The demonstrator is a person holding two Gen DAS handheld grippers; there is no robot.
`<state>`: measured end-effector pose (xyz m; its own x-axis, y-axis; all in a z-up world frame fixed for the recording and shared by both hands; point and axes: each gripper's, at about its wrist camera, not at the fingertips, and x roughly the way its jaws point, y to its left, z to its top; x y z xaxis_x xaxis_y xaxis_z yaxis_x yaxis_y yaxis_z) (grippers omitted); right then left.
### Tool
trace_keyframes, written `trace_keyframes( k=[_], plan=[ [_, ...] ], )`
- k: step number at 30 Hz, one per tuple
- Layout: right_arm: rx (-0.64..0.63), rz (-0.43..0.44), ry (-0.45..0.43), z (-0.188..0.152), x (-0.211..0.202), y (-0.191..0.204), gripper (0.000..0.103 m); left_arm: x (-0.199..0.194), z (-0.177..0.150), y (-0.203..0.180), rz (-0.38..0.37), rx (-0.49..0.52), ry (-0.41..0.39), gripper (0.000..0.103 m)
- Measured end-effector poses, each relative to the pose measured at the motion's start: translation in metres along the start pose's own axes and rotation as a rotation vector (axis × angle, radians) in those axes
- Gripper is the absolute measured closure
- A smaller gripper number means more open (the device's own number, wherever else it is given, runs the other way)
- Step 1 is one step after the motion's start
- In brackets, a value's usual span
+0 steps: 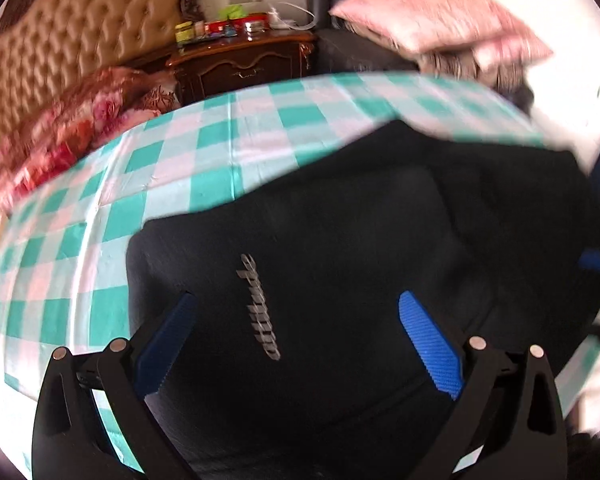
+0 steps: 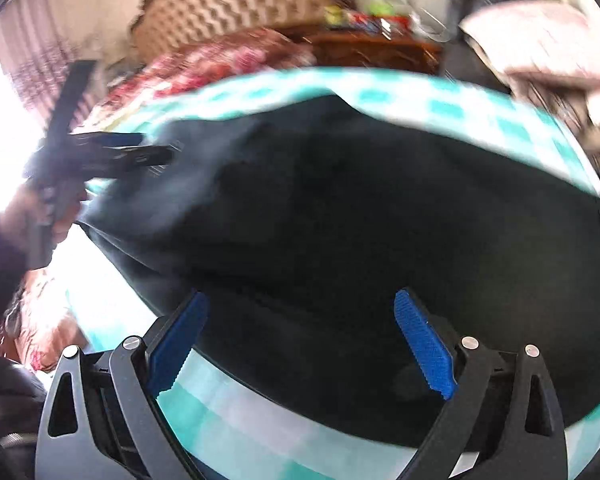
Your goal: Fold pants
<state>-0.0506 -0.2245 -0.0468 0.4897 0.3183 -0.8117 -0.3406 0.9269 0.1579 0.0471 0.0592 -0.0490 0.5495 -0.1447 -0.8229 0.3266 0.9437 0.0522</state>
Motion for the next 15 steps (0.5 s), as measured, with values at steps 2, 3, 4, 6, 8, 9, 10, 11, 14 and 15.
trace_keyframes(
  k=[2, 3, 4, 6, 8, 9, 10, 11, 14, 15],
  plan=[
    [-0.02, 0.006, -0.028, -0.006, -0.004, 0.002, 0.011, 0.016, -0.009, -0.007, 0.023, 0.017, 0.045, 0.001],
    [-0.028, -0.001, -0.028, -0.006, -0.005, 0.003, 0.011, 0.017, -0.011, -0.005, 0.015, 0.001, 0.029, 0.001],
    [-0.025, 0.0, -0.031, -0.005, -0.007, 0.003, 0.011, 0.018, -0.012, -0.001, -0.005, -0.026, 0.031, 0.001],
    [0.058, 0.047, -0.087, -0.005, -0.025, -0.009, 0.011, 0.018, -0.01, 0.002, -0.009, -0.043, 0.052, 0.001],
    [0.195, 0.077, -0.177, -0.012, -0.056, -0.037, 0.011, 0.008, -0.003, -0.004, 0.049, -0.026, 0.047, 0.002],
    [0.25, 0.072, -0.213, -0.018, -0.069, -0.05, 0.011, 0.0, 0.002, -0.01, 0.05, -0.015, 0.021, 0.002],
    [0.304, 0.068, -0.245, -0.026, -0.082, -0.064, 0.011, -0.012, 0.008, -0.019, 0.019, -0.006, -0.019, 0.002],
    [0.374, 0.066, -0.28, -0.037, -0.096, -0.081, 0.011, -0.019, 0.013, -0.027, -0.002, 0.001, -0.042, 0.002],
    [0.555, 0.061, -0.341, -0.063, -0.121, -0.124, 0.011, -0.032, 0.027, -0.066, -0.063, 0.062, -0.1, 0.002],
    [0.591, 0.059, -0.348, -0.069, -0.124, -0.132, 0.011, -0.032, 0.03, -0.078, -0.077, 0.085, -0.112, 0.002]
  ],
)
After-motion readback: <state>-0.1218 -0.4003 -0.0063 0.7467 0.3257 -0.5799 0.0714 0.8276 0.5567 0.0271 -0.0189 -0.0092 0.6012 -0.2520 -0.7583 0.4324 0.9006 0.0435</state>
